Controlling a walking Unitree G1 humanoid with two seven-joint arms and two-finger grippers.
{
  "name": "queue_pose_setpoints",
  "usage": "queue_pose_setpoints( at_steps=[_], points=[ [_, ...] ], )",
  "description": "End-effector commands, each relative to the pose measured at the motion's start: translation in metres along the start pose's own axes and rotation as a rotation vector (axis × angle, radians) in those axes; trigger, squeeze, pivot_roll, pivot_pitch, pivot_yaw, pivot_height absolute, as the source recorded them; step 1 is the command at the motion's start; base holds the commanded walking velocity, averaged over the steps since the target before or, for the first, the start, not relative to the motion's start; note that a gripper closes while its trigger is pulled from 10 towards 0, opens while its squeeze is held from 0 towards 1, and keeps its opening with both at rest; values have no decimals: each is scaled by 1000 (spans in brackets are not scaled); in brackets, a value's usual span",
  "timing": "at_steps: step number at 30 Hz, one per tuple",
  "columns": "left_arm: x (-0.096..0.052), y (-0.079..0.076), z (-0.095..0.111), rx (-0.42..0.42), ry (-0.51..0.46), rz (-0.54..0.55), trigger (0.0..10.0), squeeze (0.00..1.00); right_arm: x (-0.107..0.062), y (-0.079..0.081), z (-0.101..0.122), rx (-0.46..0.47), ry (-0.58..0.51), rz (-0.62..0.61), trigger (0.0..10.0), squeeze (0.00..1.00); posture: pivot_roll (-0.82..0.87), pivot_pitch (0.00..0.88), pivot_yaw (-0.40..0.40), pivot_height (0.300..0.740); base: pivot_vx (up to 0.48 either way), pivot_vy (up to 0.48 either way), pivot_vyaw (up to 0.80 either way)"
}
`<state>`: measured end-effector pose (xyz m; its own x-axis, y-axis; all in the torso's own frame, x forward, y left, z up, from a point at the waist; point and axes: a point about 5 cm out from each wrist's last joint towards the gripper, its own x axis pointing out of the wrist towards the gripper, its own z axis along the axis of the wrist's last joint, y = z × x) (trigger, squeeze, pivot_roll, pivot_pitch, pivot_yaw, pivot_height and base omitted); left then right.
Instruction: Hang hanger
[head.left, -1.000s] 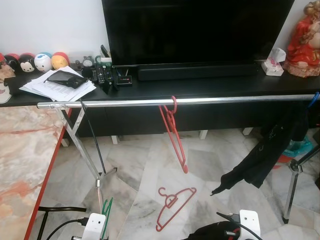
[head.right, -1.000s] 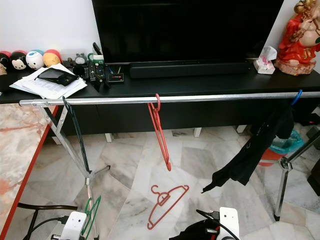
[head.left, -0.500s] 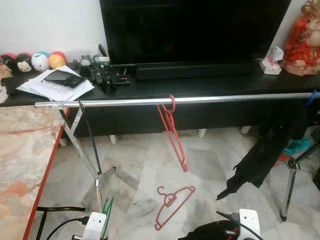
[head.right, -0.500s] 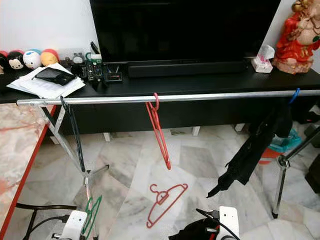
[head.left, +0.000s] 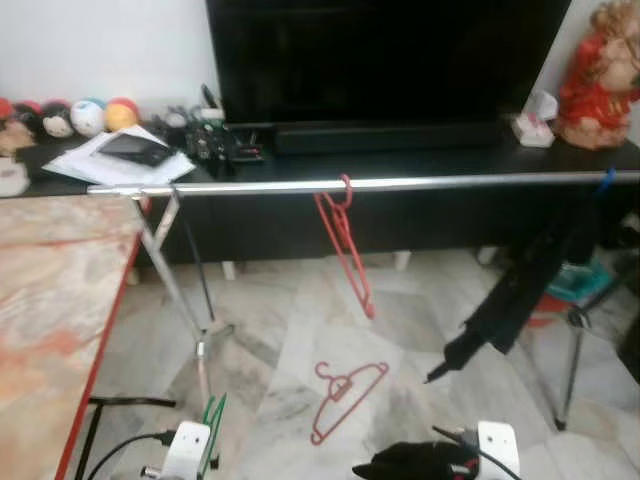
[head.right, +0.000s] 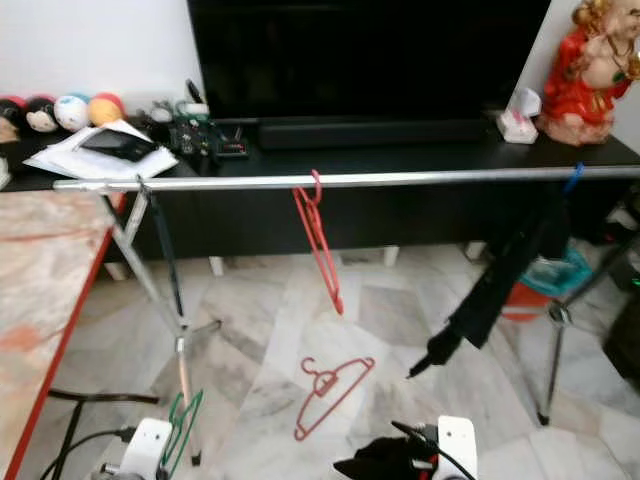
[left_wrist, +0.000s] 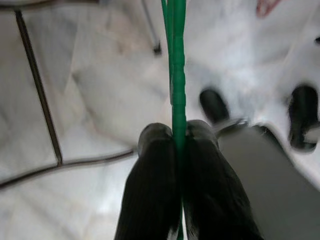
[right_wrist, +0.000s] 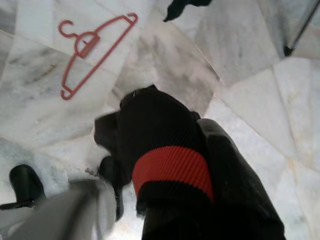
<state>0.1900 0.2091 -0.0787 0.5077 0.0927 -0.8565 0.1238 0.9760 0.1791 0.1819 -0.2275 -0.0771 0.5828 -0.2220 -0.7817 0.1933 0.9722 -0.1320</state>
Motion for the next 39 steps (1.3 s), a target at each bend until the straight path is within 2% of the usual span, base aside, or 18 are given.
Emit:
queue_pose_setpoints(
  at_steps=[1, 39],
  points=[
    [0, -5, -5, 19, 22, -17, 10000, 0, -1, -5, -4, 13, 8, -15, 10000, 0, -157, 0, -14, 740, -289, 0, 0],
    [0, -5, -2, 29, 26, -29, 10000, 0, 0, -4, -2, 13, 0, -12, 10000, 0, -156, 0, -15, 740, -296, 0, 0]
  ],
)
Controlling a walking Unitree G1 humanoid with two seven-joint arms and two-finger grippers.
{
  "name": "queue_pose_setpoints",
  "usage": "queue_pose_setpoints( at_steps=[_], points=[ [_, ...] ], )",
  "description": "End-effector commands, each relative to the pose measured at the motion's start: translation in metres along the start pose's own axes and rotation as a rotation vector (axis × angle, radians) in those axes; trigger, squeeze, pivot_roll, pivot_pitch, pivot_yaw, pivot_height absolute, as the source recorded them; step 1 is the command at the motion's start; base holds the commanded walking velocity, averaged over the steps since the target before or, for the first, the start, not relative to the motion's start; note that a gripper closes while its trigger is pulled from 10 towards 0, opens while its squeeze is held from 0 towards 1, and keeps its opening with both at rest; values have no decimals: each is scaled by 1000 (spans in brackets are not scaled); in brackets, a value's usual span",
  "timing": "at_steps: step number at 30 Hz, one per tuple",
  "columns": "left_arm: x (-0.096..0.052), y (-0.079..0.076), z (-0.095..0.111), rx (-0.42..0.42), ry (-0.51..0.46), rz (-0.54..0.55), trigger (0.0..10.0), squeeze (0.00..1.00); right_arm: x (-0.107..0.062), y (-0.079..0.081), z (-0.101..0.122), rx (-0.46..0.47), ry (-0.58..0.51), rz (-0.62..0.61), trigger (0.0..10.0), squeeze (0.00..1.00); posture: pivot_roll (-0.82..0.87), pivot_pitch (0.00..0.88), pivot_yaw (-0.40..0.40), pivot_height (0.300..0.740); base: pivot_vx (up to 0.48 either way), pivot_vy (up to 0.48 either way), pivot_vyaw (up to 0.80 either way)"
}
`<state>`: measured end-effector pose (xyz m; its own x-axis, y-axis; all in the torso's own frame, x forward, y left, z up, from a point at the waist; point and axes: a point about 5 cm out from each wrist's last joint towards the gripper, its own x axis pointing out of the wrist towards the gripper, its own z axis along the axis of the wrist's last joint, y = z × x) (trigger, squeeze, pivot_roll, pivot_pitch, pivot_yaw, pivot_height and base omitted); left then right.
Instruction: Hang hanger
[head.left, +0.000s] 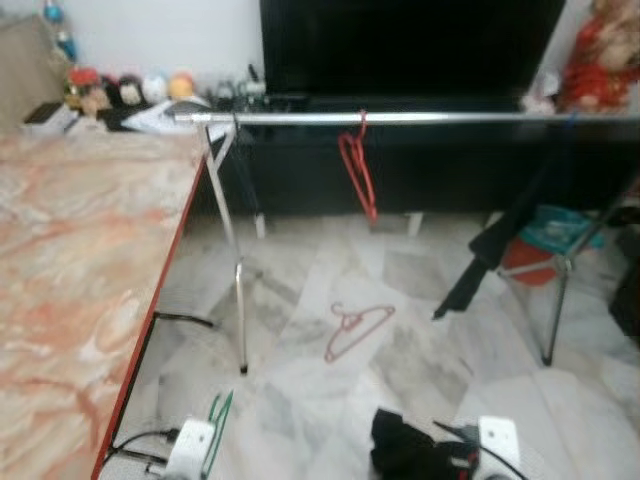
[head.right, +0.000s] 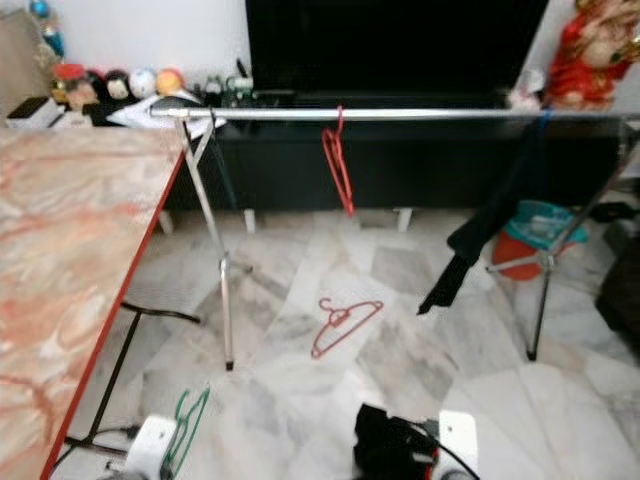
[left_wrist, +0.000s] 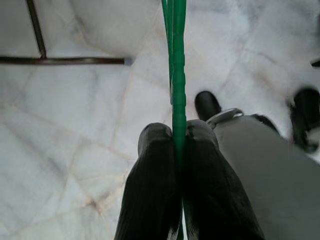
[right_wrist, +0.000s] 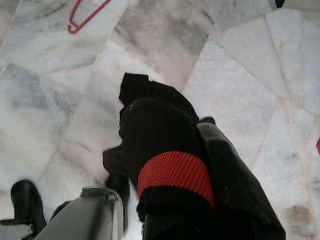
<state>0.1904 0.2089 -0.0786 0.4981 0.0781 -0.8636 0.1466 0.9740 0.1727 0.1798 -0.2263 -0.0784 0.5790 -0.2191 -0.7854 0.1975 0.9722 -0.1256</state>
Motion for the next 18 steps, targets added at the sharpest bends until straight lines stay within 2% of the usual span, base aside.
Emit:
queue_pose_setpoints(
  at_steps=[1, 18],
  points=[
    [0, -5, -3, 13, 17, -13, 10000, 0, 0, -5, 1, 6, -5, -14, 10000, 0, -156, 0, -15, 740, -307, 0, 0],
    [0, -4, -3, 14, 21, -17, 10000, 0, 0, -5, 0, 5, -5, -14, 10000, 0, -154, 0, -15, 740, -312, 0, 0]
  ],
)
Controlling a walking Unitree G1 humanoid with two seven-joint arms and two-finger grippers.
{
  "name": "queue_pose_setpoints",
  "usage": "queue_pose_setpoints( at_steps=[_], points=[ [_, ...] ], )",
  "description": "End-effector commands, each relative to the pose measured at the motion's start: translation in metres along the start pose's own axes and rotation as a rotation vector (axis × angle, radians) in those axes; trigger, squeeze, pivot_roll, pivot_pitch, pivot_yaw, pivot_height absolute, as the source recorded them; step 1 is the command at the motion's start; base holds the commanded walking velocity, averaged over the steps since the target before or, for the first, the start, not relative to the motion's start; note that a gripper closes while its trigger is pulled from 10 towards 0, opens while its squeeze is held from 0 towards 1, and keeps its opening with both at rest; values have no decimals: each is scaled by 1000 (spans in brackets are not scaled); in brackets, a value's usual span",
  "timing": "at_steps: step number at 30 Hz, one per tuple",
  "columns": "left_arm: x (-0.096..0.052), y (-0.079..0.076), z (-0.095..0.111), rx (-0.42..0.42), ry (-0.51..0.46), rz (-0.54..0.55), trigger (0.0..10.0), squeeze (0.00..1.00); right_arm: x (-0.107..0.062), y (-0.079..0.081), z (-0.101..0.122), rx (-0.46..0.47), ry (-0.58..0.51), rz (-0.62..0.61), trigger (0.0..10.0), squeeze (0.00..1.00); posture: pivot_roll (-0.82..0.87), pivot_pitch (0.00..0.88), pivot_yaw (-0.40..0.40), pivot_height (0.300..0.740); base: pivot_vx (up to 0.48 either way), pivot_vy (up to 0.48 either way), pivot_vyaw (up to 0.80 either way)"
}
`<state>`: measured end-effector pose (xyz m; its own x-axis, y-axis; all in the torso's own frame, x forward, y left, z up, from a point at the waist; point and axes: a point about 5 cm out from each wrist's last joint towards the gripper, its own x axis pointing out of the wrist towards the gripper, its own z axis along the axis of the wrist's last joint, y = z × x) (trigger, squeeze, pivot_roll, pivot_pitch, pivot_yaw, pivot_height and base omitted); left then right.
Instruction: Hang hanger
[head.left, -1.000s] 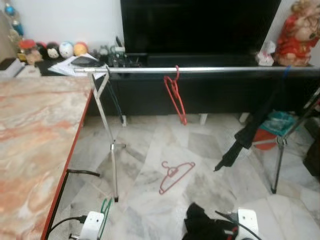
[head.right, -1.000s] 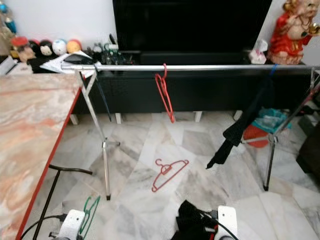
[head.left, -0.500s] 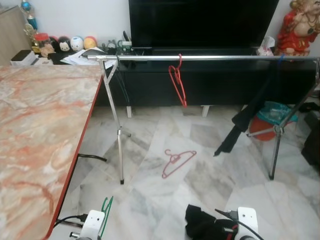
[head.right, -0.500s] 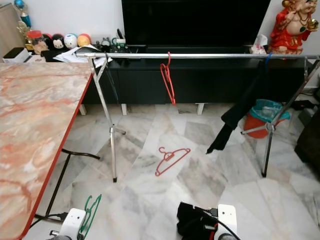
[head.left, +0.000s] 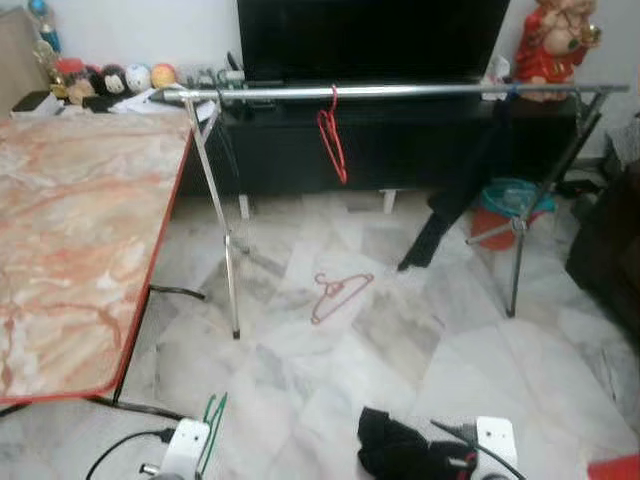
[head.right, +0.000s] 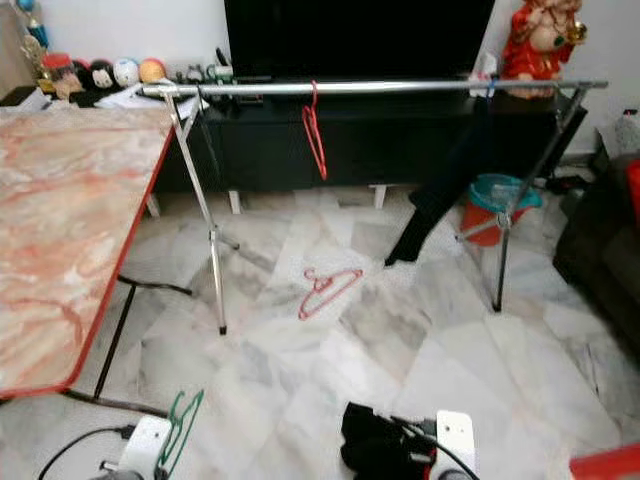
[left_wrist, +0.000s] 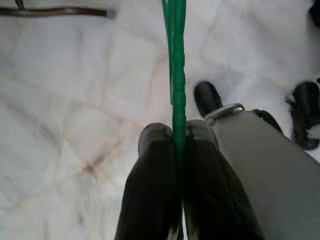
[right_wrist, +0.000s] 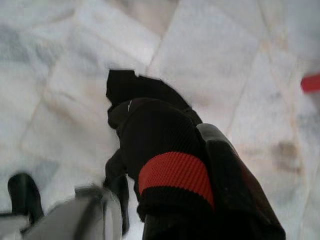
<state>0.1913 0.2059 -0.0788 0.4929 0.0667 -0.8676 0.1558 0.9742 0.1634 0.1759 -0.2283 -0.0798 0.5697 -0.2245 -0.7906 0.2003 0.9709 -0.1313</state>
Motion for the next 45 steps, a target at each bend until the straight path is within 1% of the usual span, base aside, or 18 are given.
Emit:
queue_pose_setpoints(
  at_steps=[1, 45],
  points=[
    [0, -2, -4, 11, 17, -4, 10000, 0, 1, -2, 4, 6, -15, -8, 10000, 0, -154, 0, -15, 740, -315, 0, 0],
    [0, -2, -4, 13, 19, -6, 10000, 0, 1, -3, 4, 5, -16, -6, 10000, 0, -153, 0, -15, 740, -319, 0, 0]
  ],
)
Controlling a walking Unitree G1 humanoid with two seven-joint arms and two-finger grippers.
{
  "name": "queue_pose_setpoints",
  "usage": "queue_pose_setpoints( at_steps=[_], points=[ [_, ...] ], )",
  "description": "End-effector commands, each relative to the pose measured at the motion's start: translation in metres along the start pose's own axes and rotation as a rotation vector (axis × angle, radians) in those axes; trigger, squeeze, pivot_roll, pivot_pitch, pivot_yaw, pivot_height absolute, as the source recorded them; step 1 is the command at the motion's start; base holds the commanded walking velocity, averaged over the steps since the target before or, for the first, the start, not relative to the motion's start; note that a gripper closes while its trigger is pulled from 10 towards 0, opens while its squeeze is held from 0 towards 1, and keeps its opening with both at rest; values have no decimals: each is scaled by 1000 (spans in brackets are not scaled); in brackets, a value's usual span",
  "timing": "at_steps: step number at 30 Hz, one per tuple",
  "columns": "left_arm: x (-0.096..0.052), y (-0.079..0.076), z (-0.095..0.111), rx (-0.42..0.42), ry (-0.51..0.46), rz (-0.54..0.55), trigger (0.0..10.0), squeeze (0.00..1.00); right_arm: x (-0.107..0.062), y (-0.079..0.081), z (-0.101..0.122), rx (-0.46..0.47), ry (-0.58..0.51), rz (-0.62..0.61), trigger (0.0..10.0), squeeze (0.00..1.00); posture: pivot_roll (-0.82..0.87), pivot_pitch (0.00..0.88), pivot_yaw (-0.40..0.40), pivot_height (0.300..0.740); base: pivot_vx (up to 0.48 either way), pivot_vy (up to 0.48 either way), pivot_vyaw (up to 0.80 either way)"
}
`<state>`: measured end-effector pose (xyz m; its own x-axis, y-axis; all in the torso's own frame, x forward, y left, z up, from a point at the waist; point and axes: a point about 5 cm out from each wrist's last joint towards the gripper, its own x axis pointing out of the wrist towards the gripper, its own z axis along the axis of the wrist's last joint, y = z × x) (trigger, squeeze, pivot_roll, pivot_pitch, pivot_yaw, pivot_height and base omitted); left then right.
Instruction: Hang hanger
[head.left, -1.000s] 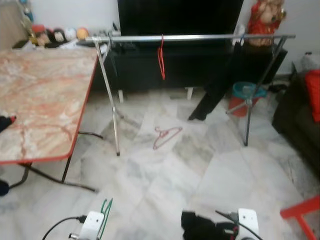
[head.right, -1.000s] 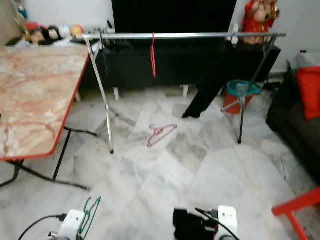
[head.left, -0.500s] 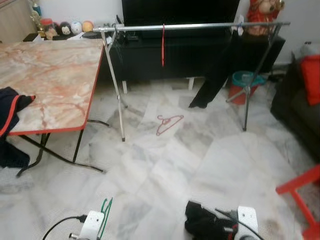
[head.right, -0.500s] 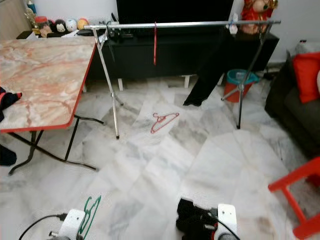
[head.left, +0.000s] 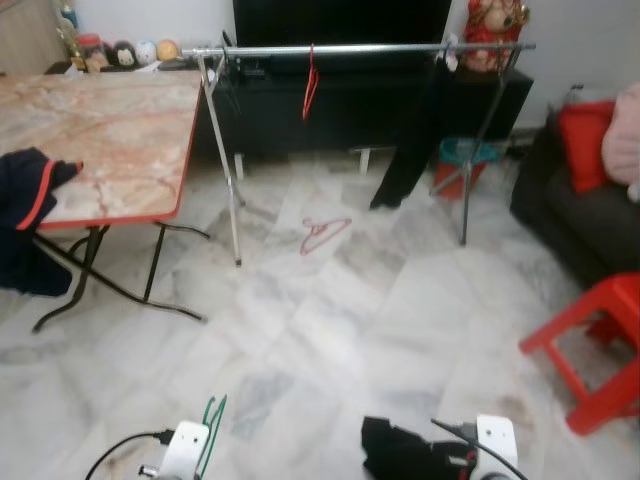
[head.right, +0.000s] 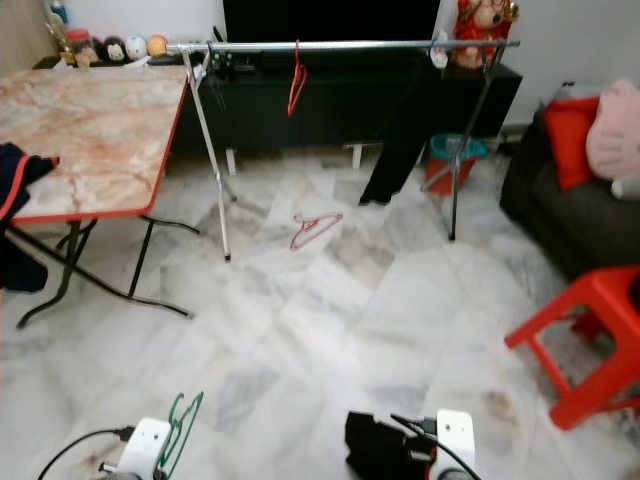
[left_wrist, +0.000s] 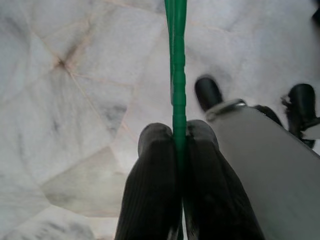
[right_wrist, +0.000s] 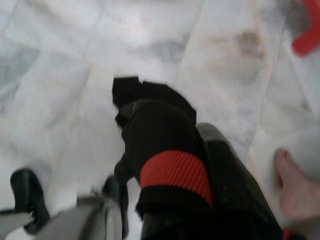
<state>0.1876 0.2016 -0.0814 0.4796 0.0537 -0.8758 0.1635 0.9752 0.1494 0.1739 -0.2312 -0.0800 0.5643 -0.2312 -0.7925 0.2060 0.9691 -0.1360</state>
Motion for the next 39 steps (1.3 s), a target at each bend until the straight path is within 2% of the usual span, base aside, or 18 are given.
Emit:
queue_pose_setpoints(
  at_steps=[1, 20, 28, 30, 39],
  points=[
    [0, 3, -1, 14, 6, 12, 10000, 0, 1, 1, 6, 3, -20, 2, 10000, 0, -153, 0, -15, 740, 0, 0, 0],
    [0, 4, 0, 0, -3, 16, 10000, 0, 1, 1, 6, 10, -22, -3, 10000, 0, -153, 0, -16, 740, 0, 0, 0],
    [0, 4, 0, -7, -11, 20, 10000, 0, -1, -2, 7, 113, -82, -71, 10000, 0, -147, 0, -15, 740, 0, 0, 0],
    [0, 4, 0, -9, -19, 25, 10000, 0, -2, -4, 9, 166, -130, -126, 10000, 0, -147, 0, -15, 740, 0, 0, 0],
    [0, 4, 2, -26, -48, 39, 10000, 0, -5, -7, 15, 235, -225, -185, 10000, 0, -142, 0, -20, 740, 0, 0, 0]
  ],
)
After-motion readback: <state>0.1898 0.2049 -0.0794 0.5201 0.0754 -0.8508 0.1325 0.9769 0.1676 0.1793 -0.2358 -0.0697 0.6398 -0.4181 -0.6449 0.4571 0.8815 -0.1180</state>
